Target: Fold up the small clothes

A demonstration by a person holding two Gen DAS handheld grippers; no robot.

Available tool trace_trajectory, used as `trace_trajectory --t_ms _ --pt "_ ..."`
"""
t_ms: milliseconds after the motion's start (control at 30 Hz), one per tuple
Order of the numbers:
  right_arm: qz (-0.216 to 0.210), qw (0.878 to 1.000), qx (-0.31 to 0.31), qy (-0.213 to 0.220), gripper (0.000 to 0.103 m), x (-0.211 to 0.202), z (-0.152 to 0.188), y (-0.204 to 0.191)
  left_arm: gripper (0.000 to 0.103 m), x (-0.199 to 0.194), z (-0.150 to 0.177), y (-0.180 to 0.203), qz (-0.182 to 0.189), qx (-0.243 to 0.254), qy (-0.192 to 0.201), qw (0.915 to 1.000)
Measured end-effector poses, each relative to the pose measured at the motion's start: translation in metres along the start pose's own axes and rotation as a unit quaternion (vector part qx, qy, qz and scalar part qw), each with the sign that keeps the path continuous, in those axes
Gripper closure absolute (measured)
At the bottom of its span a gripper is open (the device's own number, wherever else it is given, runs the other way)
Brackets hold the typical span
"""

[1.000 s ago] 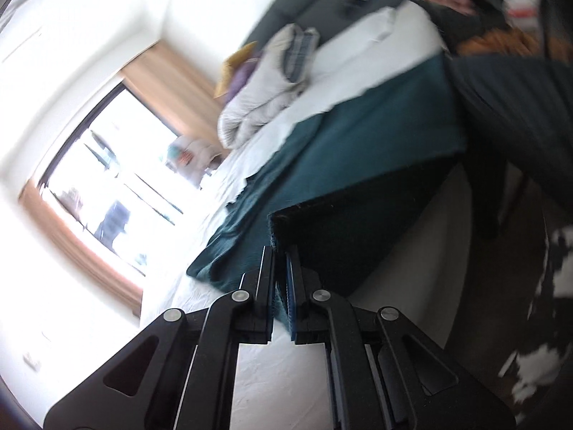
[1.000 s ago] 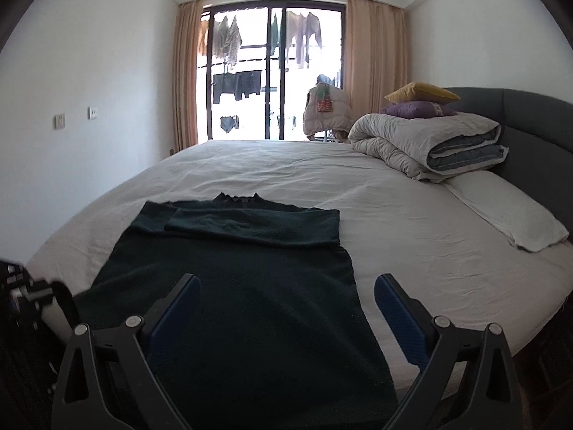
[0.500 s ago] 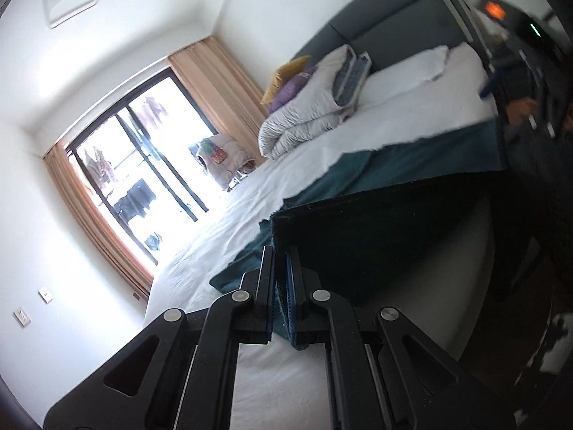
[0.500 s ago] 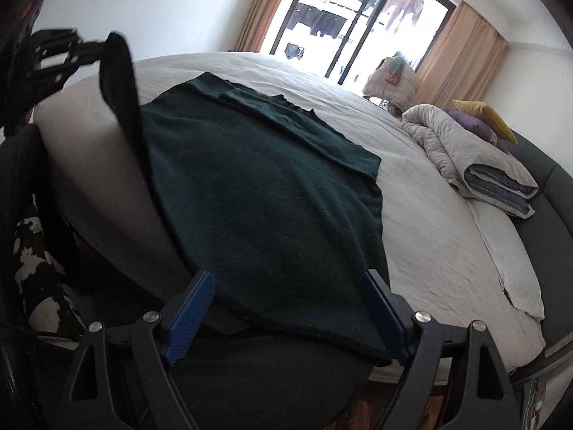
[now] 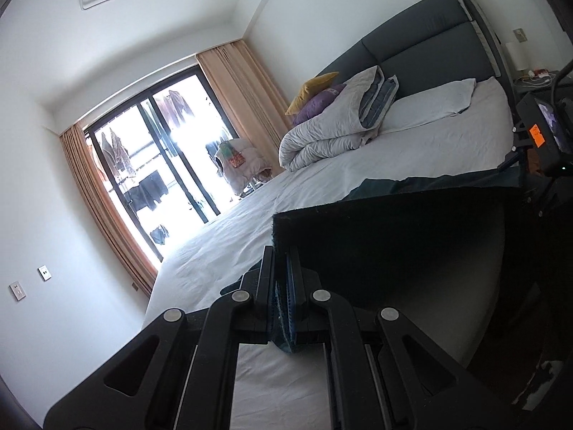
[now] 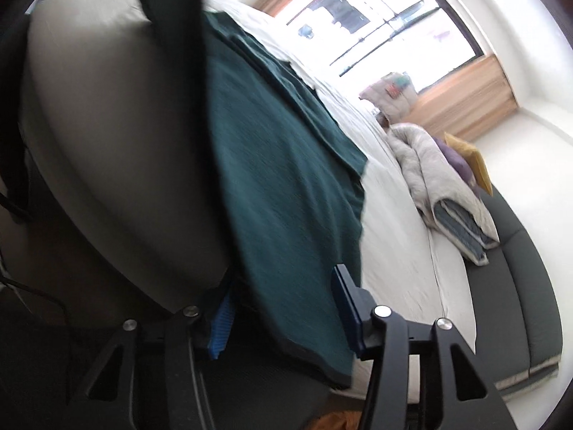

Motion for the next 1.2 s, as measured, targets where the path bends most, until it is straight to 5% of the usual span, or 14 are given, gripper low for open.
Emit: trace_trajectory --t_ms 167,433,600,867,1200 --pt "0.015 1.0 0.002 -0.025 0.067 0.014 0.019 0.02 0.098 -0.004 0.001 -0.002 -0.005 -0.011 0.002 0.9999" --pt "0.023 0.998 0.032 -0.058 0.074 0.031 0.047 0.048 0.098 0.001 0.003 -0.005 -0.009 -0.028 0.001 0.9996" --pt "0.011 0.997 0.047 -0.059 0.096 0.032 0.053 0.048 0.098 0.001 0.003 -0.004 -0.012 -0.037 0.002 0.9993" --pt "0.008 0.993 0.099 -0.057 0.099 0.033 0.049 0.063 0.098 -0.002 0.003 -0.012 -0.021 -0.068 0.008 0.9974" --pt "0.066 0.991 0.119 -0.012 0.099 0.05 0.0 0.107 0.098 0.001 -0.001 -0.037 -0.038 -0.147 0.017 0.9883"
Point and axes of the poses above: each gripper's, at about its wrist camera, not at the fingertips, and x roughly the way its jaws point, y to its right, z to its underside, the point moved 9 cm from there along x, roughly the way its jaws point, and after that the axes turned 13 degrees about z, right-handed, at the moved point
